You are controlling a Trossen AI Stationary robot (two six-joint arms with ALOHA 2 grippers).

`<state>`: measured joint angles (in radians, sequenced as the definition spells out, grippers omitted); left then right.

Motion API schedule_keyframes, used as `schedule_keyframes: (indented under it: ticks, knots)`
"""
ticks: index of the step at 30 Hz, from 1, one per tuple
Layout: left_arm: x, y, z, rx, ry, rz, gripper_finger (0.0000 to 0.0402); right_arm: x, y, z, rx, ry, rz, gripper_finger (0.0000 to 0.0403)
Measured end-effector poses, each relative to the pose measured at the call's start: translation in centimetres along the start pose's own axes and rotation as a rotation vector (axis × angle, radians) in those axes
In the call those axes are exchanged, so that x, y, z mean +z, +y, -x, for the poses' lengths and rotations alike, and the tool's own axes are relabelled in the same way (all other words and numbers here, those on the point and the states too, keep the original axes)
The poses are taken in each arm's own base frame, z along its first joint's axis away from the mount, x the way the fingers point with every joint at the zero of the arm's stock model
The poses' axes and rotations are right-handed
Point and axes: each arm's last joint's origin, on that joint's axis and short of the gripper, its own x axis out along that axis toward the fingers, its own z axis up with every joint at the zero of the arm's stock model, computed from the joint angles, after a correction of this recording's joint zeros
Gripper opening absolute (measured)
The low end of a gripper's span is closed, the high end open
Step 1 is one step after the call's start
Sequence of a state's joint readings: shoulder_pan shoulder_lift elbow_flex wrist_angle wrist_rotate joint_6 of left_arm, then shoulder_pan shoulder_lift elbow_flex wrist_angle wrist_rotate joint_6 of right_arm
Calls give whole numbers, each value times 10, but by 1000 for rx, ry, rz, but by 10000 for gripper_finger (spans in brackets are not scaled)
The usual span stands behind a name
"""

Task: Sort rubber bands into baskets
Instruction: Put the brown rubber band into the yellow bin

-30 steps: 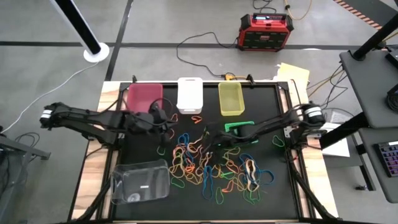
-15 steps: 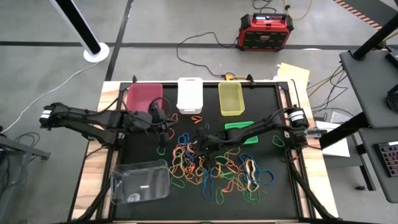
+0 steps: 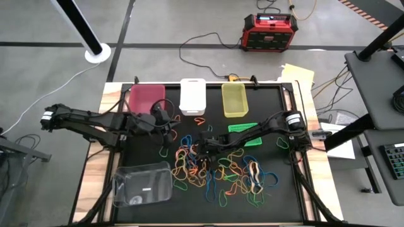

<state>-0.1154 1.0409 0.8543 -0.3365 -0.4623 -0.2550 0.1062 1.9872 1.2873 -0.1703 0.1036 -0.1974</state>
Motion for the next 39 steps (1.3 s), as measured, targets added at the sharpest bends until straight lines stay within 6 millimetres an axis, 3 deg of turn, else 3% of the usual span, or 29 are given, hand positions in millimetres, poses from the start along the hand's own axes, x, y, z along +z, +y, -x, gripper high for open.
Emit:
schedule_keyframes:
  ticks: [14,21,31,39]
  knots:
    - [0,0,0,0,0,0,0,6,-3,10,7,-29,10,18]
    - [0,0,0,0,1,0,0,10,-4,18,7,-50,10,9]
    - [1,0,0,0,-6,12,0,28,-15,70,-28,-225,25,9]
    - [2,0,0,-2,-17,20,0,7,-22,115,-97,-518,-51,9]
